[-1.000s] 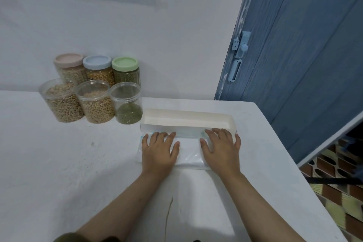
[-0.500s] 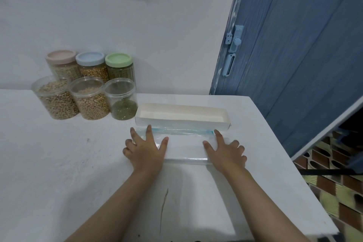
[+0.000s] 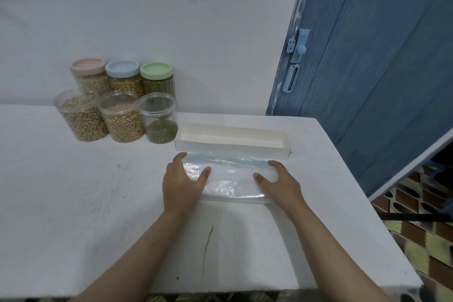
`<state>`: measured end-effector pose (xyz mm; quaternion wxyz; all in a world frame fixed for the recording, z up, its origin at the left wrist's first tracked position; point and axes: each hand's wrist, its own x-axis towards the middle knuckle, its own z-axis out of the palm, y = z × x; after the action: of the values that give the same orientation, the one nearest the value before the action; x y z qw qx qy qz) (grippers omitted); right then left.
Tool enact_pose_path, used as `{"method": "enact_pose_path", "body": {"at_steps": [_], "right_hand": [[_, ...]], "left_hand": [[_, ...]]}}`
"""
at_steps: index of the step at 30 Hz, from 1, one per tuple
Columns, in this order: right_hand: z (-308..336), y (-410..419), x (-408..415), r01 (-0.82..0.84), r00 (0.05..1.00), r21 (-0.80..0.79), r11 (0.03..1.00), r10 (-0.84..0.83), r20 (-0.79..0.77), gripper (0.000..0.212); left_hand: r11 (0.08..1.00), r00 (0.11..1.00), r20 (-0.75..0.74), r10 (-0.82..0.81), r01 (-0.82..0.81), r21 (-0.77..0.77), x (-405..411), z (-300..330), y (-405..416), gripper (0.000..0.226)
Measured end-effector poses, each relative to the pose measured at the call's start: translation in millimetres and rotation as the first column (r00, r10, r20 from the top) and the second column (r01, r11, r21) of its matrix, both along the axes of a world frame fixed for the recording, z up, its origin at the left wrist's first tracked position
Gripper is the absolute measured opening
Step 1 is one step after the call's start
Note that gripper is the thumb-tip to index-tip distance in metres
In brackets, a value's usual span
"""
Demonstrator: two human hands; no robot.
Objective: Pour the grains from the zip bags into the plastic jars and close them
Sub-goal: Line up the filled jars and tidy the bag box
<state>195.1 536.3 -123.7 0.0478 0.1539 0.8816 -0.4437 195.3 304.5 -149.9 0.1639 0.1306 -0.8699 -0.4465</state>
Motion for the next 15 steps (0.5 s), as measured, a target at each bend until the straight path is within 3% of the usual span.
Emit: {"method": "enact_pose_path", "body": {"at_steps": [5,10,15], "right_hand": [[-10,-6,10,0.065,0.97,-0.015,0.998,-0.067,-0.233,0.059],[3,-5,9,0.028,0.884,-0.117,0.993,-0.079,-0.46,0.062],[23,-6,-11,0.036,0.774,-0.115,0.993,-0.101,-0.626,0.062]], "left_hand": [[0.998,0.995,-0.096,-0.032,0.037,0.056,8,1,-4,0.07],[0.987,0.979,-0.182,-0.096,0.117,0.108,5,7,-5,0.074],[0.975,0.954,-0.263,-0.147,0.184,0.122,-20,37,-8,0.078]]}}
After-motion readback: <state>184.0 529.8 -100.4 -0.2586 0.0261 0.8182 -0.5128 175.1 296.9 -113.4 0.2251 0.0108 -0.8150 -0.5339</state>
